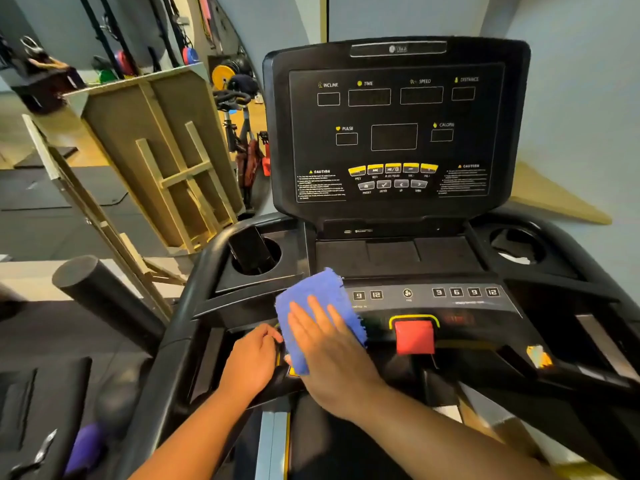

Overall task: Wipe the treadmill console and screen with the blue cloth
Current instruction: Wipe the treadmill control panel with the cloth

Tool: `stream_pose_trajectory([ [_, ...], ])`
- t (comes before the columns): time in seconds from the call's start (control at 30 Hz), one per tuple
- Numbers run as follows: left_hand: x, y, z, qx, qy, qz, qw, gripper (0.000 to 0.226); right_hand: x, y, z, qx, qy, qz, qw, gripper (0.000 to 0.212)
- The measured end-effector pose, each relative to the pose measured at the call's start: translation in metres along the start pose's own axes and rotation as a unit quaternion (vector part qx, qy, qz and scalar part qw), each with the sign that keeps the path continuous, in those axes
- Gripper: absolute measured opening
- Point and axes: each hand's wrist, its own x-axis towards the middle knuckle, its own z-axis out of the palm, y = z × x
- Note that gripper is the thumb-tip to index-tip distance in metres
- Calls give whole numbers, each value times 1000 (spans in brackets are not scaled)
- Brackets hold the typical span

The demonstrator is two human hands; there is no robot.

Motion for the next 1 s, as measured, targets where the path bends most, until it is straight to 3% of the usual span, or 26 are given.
stream_pose_trajectory([
  [0.17,0,1,2,34,-14,6,999,36,-43,52,-9,-37,35,14,999,61],
  [0.3,-2,4,2,62,-11,15,998,37,-81,104,-22,12,132,80,988,62],
  [0.43,-1,4,1,73,-27,11,997,35,-106,141,-20,-49,103,228,967,65],
  [0.53,-3,9,0,83,-40,5,996,35,-88,123,-18,-39,117,301,946,65],
  [0.6,-5,11,0,81,-41,-2,996,34,-61,98,-22,-28,80,324,942,69],
  [0.67,-5,11,-1,84,-41,-12,996,34,-38,68,-21,-24,54,252,966,70],
  [0.73,-6,10,-1,89,-38,-22,995,33,-26,42,-17,-52,15,105,993,74],
  [0.83,-8,11,-2,96,-36,-22,994,32,-26,40,-16,-31,-62,-92,993,80],
  [0.9,-7,10,-2,105,-44,-23,993,34,-36,62,-15,-26,-47,-116,992,78],
  [1.0,-5,11,-4,133,-72,-29,988,37,-66,102,-16,-8,22,-39,999,66],
])
